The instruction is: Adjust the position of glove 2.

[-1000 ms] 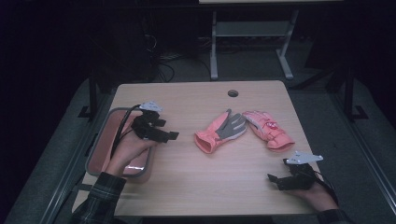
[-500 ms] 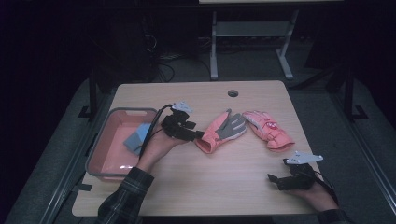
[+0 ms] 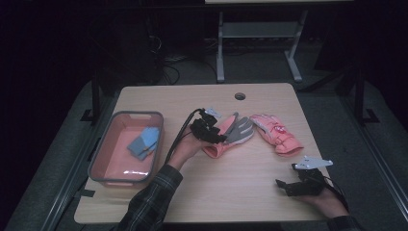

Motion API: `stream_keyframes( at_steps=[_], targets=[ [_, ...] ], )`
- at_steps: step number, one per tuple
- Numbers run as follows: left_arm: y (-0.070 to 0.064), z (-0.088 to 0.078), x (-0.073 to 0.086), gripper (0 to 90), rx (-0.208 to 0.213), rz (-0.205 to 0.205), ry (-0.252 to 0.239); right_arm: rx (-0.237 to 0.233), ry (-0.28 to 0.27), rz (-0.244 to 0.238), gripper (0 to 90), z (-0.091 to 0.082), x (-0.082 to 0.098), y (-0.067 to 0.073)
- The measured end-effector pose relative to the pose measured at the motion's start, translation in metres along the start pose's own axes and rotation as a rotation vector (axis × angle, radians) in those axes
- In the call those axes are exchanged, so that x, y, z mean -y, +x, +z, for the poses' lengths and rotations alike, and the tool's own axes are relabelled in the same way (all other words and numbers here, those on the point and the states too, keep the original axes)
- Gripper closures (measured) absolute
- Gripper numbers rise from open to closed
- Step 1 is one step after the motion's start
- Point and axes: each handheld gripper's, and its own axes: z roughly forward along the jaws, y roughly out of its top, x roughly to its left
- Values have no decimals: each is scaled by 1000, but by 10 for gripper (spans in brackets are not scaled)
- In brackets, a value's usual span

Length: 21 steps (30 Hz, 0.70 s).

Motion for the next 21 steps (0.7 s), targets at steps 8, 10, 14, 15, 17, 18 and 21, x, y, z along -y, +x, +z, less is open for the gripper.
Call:
stream_keyframes(
  at_steps=[8,10,14,15,17,18,21],
  targets=[
    [18,9,6,747,-21,-25,18,0,0,2,93,0,0,0],
    [20,12,9,790,-15,-48,17,0,0,0,93,0,0,0],
    [18,13,13,892,22,-43,41,0,0,0,93,0,0,0],
    [16,12,14,893,25,-35,47,0,0,0,93,0,0,0],
    [12,10,17,894,38,-26,49,0,0,0,93,0,0,0],
    [9,8,18,894,49,-27,53,0,0,0,93,0,0,0],
    [0,4,24,895,70,-14,59,0,0,0,93,0,0,0]
  ],
)
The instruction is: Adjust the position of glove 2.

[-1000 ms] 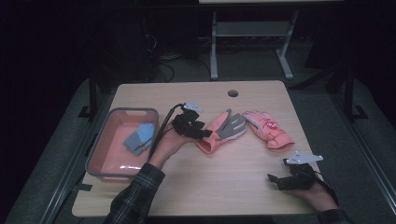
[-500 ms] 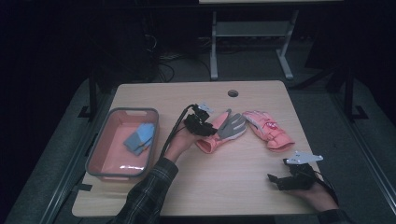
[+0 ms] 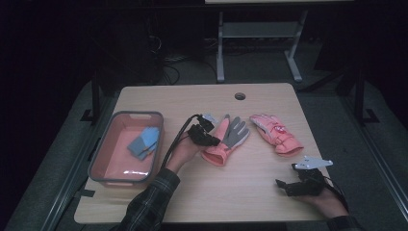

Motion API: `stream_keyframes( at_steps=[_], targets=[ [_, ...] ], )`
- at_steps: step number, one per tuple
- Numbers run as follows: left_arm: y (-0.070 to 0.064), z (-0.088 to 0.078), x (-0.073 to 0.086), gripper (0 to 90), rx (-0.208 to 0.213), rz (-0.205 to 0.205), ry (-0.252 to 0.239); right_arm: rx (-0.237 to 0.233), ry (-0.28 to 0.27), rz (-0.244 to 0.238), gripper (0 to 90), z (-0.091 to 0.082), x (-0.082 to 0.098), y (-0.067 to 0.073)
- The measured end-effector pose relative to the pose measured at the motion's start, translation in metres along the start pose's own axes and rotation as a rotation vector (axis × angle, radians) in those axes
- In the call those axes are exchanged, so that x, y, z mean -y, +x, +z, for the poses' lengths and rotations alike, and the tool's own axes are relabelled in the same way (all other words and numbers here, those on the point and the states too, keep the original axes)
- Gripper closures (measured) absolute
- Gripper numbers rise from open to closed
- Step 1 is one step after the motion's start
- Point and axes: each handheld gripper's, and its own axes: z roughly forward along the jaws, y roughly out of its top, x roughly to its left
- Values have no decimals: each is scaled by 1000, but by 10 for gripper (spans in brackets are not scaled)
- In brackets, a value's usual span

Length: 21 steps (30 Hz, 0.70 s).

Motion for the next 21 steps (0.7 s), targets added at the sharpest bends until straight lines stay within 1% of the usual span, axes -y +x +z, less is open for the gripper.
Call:
stream_keyframes(
  at_steps=[2,5,6,8,11,13,15,18,21],
  targets=[
    [-7,-2,4,895,17,1,-3,0,0,0,93,0,0,0],
    [-16,-5,9,895,42,26,-1,0,0,0,93,0,0,0],
    [-21,-5,11,895,56,11,-11,0,0,0,93,0,0,0],
    [-26,-7,13,895,67,29,-4,0,0,0,93,0,0,0],
    [-34,-10,16,895,90,40,-10,0,0,0,93,0,0,0],
    [-39,-10,20,895,105,38,-21,0,0,0,93,0,0,0],
    [-44,-11,24,896,123,46,-25,0,0,0,93,0,0,0],
    [-54,-11,27,896,148,67,-19,0,0,0,93,0,0,0],
    [-64,-6,26,896,184,85,-19,0,0,0,93,0,0,0]
  ],
)
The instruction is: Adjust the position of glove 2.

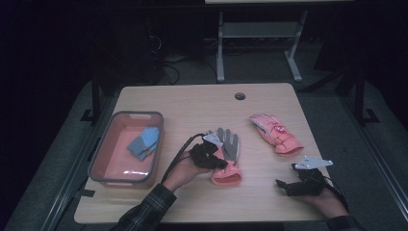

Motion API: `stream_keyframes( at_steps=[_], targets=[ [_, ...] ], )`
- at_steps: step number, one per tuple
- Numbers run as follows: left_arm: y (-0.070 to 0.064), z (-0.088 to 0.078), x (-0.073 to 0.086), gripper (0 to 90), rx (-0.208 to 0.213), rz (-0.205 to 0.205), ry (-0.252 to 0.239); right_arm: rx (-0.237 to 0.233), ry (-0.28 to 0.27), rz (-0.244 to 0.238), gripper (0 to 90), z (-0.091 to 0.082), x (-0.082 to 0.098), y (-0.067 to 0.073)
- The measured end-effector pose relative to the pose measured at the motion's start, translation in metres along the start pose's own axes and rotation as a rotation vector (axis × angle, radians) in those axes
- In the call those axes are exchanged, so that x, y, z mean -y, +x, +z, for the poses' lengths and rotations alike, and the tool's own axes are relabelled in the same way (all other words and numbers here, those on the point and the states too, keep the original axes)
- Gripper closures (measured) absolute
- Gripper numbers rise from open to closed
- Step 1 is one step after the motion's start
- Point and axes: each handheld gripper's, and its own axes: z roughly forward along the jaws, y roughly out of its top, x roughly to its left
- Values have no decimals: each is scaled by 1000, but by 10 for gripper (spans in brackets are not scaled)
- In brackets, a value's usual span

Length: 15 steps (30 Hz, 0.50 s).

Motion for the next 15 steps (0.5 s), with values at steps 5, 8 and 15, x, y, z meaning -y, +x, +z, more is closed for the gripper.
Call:
stream_keyframes(
  at_steps=[5,8,15],
  targets=[
    [-12,14,-8,896,36,31,0,0,0,1,93,0,0,0],
    [-19,20,-11,896,52,44,-2,0,-1,1,93,0,0,0],
    [-24,13,-11,895,36,63,-24,0,0,1,93,0,0,0]
  ],
)
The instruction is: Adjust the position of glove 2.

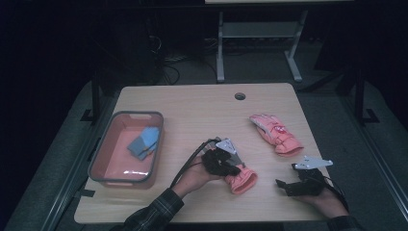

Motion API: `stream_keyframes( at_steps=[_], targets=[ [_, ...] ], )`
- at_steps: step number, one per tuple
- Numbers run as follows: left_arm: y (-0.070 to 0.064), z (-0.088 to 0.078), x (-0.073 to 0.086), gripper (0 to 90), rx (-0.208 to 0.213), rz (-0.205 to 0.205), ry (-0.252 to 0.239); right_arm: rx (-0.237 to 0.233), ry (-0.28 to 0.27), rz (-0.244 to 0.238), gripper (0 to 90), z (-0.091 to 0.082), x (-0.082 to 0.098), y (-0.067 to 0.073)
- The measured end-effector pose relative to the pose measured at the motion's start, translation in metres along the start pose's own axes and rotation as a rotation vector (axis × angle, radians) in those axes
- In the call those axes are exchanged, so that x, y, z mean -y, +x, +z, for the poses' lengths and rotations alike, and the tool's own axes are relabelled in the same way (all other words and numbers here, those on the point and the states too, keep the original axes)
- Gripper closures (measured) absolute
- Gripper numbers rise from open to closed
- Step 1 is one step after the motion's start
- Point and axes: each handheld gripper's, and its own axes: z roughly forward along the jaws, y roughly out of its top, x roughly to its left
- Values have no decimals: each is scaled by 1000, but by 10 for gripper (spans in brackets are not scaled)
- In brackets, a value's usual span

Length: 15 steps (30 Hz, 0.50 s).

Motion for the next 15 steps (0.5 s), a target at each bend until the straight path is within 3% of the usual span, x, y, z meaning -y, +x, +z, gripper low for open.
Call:
stream_keyframes(
  at_steps=[5,9,12,15],
  targets=[
    [-2,-21,16,894,-53,1,-19,0,0,-4,116,0,0,0],
    [-3,-35,39,867,-88,-6,-26,-20,16,27,260,-5,-7,1],
    [-6,-42,55,804,-121,-7,-24,-35,-6,37,457,-9,-15,4],
    [-9,-43,72,677,-149,-2,-27,-54,-15,47,710,-11,-31,12]
  ],
)
